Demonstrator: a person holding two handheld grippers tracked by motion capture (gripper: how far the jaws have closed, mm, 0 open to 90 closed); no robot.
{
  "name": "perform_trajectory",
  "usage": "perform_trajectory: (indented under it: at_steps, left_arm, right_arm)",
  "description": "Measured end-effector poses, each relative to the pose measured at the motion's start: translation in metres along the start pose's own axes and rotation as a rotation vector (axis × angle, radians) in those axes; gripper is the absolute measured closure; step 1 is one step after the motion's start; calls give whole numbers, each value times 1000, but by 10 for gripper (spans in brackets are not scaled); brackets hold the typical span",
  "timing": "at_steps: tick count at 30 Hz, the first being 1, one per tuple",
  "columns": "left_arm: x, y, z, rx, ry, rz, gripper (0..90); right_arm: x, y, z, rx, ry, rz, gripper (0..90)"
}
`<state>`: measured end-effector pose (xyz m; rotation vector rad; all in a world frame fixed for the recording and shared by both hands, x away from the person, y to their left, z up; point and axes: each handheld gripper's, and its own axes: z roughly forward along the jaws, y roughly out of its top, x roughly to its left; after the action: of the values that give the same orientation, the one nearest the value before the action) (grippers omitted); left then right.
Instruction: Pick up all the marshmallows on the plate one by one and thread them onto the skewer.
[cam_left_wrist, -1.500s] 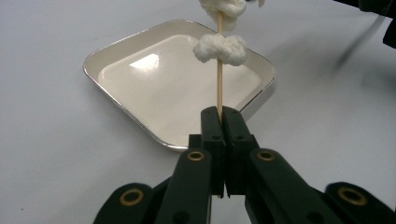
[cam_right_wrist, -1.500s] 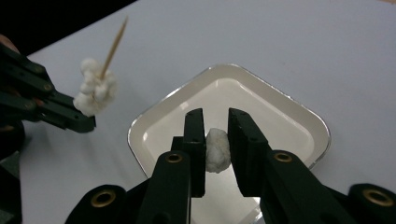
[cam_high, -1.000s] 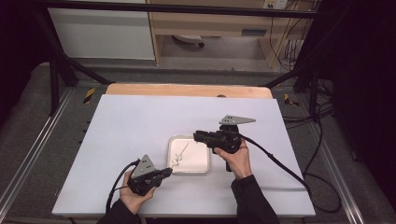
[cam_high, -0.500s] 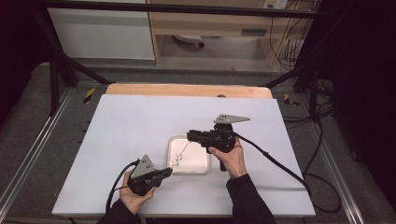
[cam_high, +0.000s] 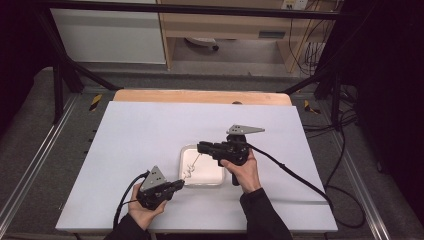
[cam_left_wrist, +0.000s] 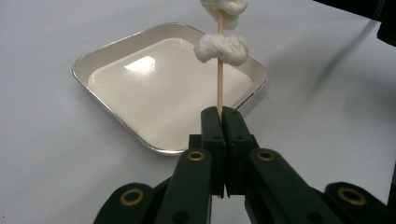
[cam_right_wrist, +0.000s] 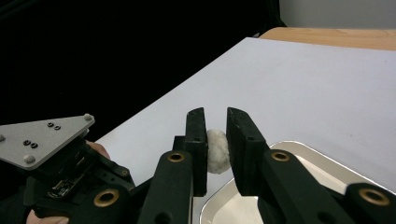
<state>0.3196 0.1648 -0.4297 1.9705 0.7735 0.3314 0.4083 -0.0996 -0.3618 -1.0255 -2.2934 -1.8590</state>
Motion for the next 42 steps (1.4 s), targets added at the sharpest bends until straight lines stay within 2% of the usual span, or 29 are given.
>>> perform_trajectory:
  at_steps: [6, 15, 25, 42]
  left_arm:
    - [0, 0, -1, -32, 18, -25, 891]
    - [-1, -1, -1, -32, 18, -52, 892]
    - [-1, -1, -2, -31, 26, -49, 892]
    - [-2, -1, -2, -29, 33, -41, 892]
  right_arm:
    - [2, -3, 3, -36, 9, 27, 799]
    - [5, -9, 8, -54, 19, 47, 793]
    - [6, -18, 17, -47, 24, 51, 803]
    - [10, -25, 18, -37, 45, 35, 826]
